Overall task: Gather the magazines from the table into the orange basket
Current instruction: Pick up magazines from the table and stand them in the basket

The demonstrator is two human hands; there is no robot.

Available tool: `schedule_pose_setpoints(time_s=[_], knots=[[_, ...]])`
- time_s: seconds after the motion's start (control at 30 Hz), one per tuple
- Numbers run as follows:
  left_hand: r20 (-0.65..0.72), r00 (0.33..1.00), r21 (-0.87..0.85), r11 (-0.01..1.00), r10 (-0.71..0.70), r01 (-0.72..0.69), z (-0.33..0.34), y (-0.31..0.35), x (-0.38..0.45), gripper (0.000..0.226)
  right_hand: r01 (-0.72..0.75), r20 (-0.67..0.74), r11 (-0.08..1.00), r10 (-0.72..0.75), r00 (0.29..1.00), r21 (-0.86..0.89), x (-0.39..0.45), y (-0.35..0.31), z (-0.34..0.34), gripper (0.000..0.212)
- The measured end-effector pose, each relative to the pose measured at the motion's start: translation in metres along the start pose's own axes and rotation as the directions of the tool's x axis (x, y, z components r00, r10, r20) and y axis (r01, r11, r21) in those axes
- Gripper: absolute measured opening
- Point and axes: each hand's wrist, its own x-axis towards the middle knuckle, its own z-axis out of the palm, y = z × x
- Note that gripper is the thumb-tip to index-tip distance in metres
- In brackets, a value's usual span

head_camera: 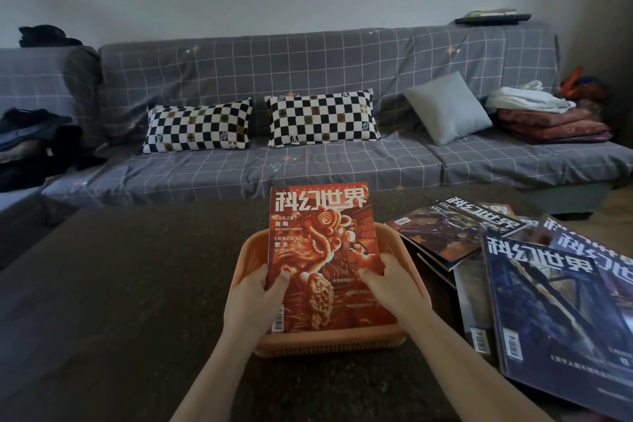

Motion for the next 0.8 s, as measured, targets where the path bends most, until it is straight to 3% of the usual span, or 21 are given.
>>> schedule_pose_setpoints(time_s=[0.1,0.2,0.43,0.6,0.8], knots=[[0.173,0.963,-0.348,0.901,-0.208,0.257,-0.001,0.004,0.009,0.04,-0.158,0.087,0.972,0.145,0.986,0.175,0.004,-0.003,0.001,0.054],[0.292,0.918,-0.525,0.757,-0.269,0.389,0.001,0.008,0.017,0.054,-0.208,0.166,0.948,0.171,0.971,0.242,0.007,-0.003,-0.003,0.052],[0.377,0.903,-0.593,0.696,-0.204,0.405,0.001,-0.002,0.025,0.06,-0.187,0.244,0.912,0.1,0.965,0.364,0.008,-0.002,-0.008,0.045],[0.439,0.889,-0.56,0.734,-0.131,0.385,0.005,-0.005,0.027,0.075,-0.194,0.219,0.92,0.123,0.968,0.342,0.012,0.0,-0.007,0.05],[0.385,0.906,-0.631,0.665,-0.179,0.399,0.01,-0.008,0.035,0.043,-0.212,0.231,0.868,0.117,0.966,0.449,0.019,0.002,-0.006,0.041]])
